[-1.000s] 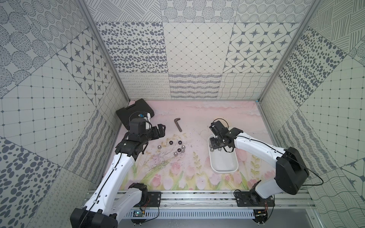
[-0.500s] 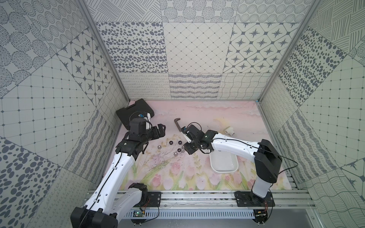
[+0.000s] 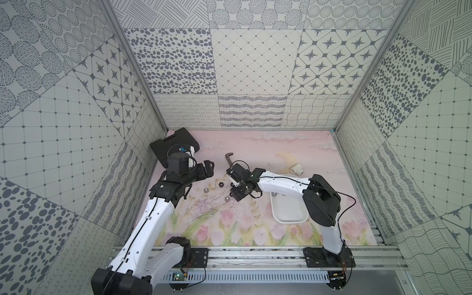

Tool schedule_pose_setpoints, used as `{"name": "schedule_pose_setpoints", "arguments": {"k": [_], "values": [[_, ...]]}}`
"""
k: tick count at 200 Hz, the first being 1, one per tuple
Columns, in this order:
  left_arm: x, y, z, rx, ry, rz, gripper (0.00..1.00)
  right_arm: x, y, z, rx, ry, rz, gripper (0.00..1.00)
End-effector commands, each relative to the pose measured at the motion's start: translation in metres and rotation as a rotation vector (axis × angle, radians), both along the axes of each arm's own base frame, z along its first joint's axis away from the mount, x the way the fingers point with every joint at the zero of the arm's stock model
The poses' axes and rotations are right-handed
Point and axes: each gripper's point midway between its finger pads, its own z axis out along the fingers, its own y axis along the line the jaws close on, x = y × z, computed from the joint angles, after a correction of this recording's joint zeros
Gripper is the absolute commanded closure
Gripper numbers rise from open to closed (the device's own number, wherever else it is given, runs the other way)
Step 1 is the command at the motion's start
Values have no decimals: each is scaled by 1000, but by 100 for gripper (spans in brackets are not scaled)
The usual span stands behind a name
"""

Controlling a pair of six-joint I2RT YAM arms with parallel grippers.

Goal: Put the nuts on the desktop into the storage box
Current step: Pick up the nut from the center of the board.

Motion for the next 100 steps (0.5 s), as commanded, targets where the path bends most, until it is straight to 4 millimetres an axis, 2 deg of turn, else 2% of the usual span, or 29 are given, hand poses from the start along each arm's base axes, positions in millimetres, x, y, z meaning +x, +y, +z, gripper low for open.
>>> {"name": "schedule_pose_setpoints", "arguments": {"k": [1, 55, 100], "values": [[2, 0, 6, -1, -25, 2, 1, -1, 7, -11, -4, 21, -9, 47], [3, 0, 6, 3, -24, 2, 1, 1, 9, -26, -45, 20, 1, 47], [3, 0, 6, 5, -25, 2, 1, 2, 11, -29, -47, 22, 4, 47]]}}
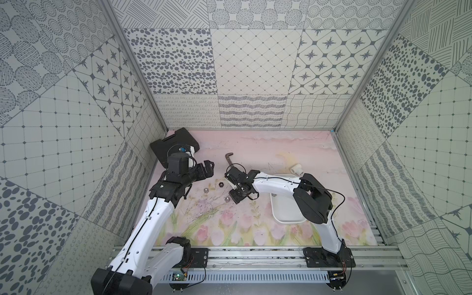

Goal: Put the nuts on the desktop into the storage box
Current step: Pick up the nut from the center of the board.

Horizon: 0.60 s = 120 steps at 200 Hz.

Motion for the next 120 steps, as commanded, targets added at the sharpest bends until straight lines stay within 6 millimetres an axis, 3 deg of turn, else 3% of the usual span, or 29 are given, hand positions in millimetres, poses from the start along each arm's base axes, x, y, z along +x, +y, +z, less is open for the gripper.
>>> {"name": "schedule_pose_setpoints", "arguments": {"k": [1, 84, 120], "values": [[2, 0, 6, 4, -25, 2, 1, 2, 6, -3, -1, -8, 4, 47], [3, 0, 5, 7, -23, 1, 1, 4, 9, -7, -22, -16, 18, 56], [2, 1, 6, 9, -27, 2, 1, 2, 6, -7, -29, -14, 21, 69]]}}
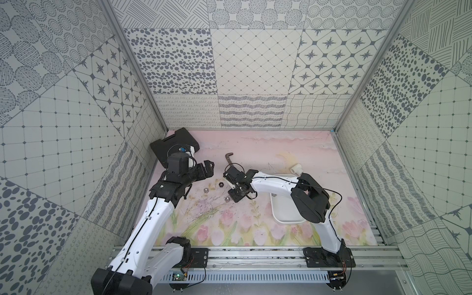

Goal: Put the nuts on the desktop into the storage box
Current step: Pick up the nut from the center of the board.

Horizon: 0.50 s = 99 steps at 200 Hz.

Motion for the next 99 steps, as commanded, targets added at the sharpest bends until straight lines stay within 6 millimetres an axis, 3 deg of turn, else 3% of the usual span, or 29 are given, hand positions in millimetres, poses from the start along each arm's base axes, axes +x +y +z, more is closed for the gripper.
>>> {"name": "schedule_pose_setpoints", "arguments": {"k": [1, 18, 57, 99], "values": [[2, 1, 6, 9, -28, 2, 1, -1, 2, -3, -12, -5, 7, 69], [2, 1, 6, 10, -28, 4, 1, -3, -2, 1, -10, -6, 6, 77], [1, 1, 7, 9, -29, 5, 1, -7, -12, 22, 16, -38, 3, 81], [2, 0, 7, 5, -27, 0, 1, 0, -30, 84, 205, -109, -67, 81]]}}
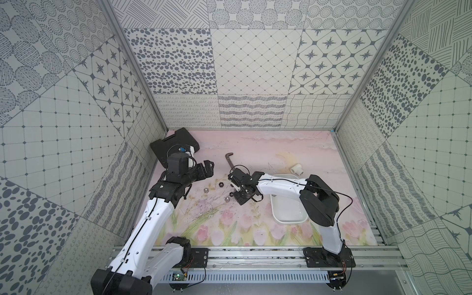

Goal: Put the nuts on the desktop into the storage box
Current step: Pick up the nut from the center of the board, then place the nut in the storage box.

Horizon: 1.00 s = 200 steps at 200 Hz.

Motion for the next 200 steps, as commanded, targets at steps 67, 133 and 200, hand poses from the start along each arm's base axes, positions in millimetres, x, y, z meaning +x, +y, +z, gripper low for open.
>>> {"name": "schedule_pose_setpoints", "arguments": {"k": [67, 133, 200], "values": [[1, -1, 8, -2, -32, -6, 1, 52, -147, 103, 219, -216, -417, 79], [3, -1, 6, -1, -26, -4, 1, 23, -217, 54, 40, -97, -513, 82], [4, -1, 5, -1, -20, -4, 1, 4, -200, 7, -19, 37, -455, 82]]}}
